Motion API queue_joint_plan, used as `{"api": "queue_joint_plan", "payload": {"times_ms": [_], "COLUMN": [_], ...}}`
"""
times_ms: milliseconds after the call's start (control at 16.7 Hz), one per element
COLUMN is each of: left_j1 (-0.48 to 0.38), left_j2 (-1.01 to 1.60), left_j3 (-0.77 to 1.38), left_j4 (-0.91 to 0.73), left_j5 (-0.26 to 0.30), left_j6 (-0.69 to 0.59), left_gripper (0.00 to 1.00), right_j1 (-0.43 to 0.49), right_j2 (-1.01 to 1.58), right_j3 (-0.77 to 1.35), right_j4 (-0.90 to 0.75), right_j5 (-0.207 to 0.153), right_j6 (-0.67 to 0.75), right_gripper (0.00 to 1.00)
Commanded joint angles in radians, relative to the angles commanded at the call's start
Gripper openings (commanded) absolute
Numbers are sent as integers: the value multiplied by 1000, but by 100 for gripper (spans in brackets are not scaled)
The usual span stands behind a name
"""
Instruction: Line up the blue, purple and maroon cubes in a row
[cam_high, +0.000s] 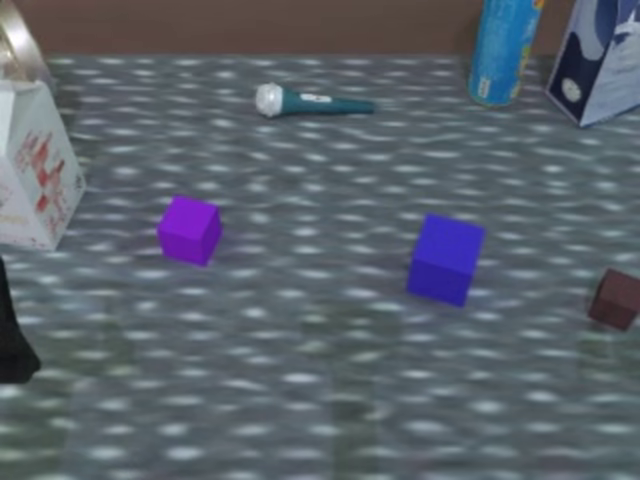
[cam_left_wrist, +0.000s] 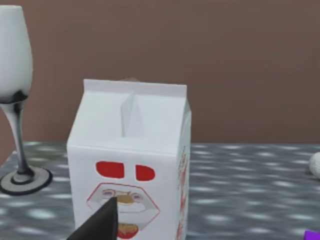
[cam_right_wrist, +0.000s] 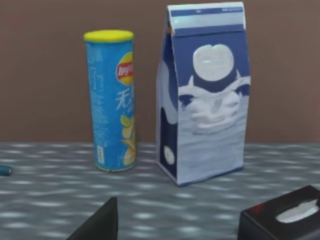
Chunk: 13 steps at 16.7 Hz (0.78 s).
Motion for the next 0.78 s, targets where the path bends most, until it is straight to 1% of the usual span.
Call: {"api": "queue_joint_plan", "payload": {"times_ms": [180,360,540,780], "left_j1": [0,0,0,0], "left_j2": [0,0,0,0], "left_j3": [0,0,0,0], "left_j4": [0,0,0,0], "left_j5": [0,0,0,0], "left_j6": [0,0,0,0], "left_gripper": [100,100,100,100], "right_j1": [0,0,8,28], "right_j2": [10,104,294,656], "right_j3": [9,93,239,492], "right_j4": [-6,-60,-165,-353], "right_j5": [1,6,8,7], "right_j6": [-6,-63,-170,-363], "right_gripper": [100,100,100,100]}}
